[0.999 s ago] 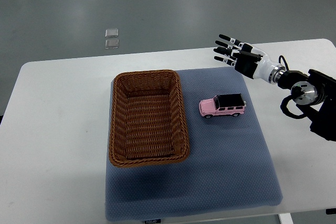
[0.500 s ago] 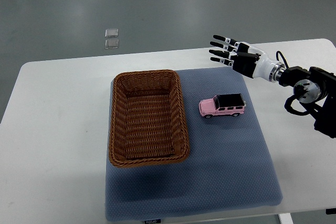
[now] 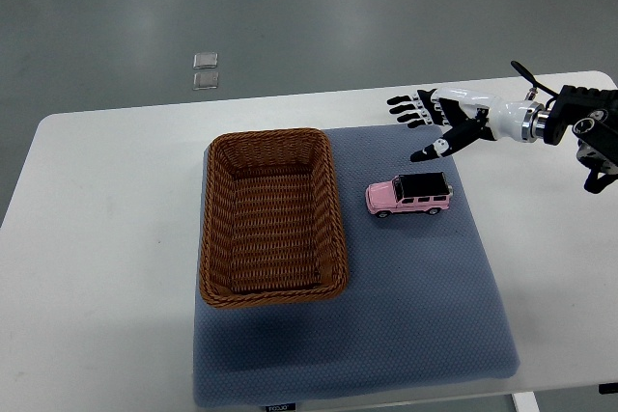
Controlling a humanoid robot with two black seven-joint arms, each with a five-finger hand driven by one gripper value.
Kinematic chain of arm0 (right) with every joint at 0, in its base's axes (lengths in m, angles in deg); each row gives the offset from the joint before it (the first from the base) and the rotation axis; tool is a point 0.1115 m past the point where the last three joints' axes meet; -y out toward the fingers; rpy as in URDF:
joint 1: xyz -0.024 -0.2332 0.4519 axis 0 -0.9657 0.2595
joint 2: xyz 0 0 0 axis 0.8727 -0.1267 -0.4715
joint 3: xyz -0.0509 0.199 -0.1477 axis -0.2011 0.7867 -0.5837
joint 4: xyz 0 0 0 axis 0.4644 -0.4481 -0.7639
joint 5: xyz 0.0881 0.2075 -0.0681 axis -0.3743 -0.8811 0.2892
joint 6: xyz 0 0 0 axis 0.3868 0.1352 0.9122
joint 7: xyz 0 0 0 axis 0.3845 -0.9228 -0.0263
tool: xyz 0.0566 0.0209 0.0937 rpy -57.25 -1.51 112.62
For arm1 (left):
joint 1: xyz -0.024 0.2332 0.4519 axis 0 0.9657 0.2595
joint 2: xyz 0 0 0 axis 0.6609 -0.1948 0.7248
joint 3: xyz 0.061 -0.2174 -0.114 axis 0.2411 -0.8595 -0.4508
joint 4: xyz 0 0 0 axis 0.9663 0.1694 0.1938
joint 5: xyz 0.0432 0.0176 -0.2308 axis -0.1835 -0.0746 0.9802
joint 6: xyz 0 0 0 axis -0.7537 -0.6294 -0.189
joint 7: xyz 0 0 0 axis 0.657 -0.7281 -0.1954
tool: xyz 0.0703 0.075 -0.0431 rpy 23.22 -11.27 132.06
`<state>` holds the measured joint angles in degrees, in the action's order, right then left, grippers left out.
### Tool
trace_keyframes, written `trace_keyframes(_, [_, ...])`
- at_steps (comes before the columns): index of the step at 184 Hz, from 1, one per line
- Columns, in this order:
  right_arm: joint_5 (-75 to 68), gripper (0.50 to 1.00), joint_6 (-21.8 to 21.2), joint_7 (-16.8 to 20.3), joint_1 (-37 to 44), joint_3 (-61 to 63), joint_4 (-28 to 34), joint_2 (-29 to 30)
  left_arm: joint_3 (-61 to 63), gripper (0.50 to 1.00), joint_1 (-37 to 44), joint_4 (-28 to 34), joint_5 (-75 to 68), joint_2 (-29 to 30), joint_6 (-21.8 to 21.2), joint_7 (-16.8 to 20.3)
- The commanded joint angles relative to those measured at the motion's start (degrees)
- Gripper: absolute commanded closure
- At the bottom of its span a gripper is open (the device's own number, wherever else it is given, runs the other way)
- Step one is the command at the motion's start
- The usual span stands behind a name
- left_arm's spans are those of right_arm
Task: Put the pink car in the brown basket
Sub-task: 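Lower the right hand over the pink car and close fingers around it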
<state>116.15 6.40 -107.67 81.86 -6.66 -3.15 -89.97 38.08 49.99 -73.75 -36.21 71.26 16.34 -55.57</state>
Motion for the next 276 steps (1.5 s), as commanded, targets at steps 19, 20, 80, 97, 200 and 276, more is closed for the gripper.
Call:
trace_keyframes(19, [9.04, 0.581, 0.01, -2.29, 0.8, 0.0, 4.93, -2.51, 0.07, 0.5, -0.04, 0.0, 0.0, 0.0, 0.0, -0.01])
trace_keyframes(20, [9.04, 0.581, 0.01, -2.29, 0.8, 0.0, 4.93, -2.51, 0.07, 0.5, -0.04, 0.0, 0.0, 0.0, 0.0, -0.01])
trace_keyframes(80, [15.8, 0.581, 0.21, -2.9, -0.08, -1.58, 13.01, -4.44, 0.07, 0.5, -0.04, 0.0, 0.0, 0.0, 0.0, -0.01])
trace_keyframes(97, [15.98, 0.581, 4.95, -2.82, 0.01, -5.62, 13.1, -4.53, -0.02, 0.5, 0.05, 0.0, 0.0, 0.0, 0.0, -0.01])
trace_keyframes(200, [15.89, 0.583, 16.64, -2.38, -1.74, -11.34, 12.66, -3.74, -0.02, 0.5, 0.05, 0.0, 0.0, 0.0, 0.0, -0.01])
trace_keyframes(276, [16.07, 0.638, 20.95, -2.03, -4.03, -11.42, 10.73, -3.3, -0.02, 0.5, -0.04, 0.0, 0.0, 0.0, 0.0, -0.01])
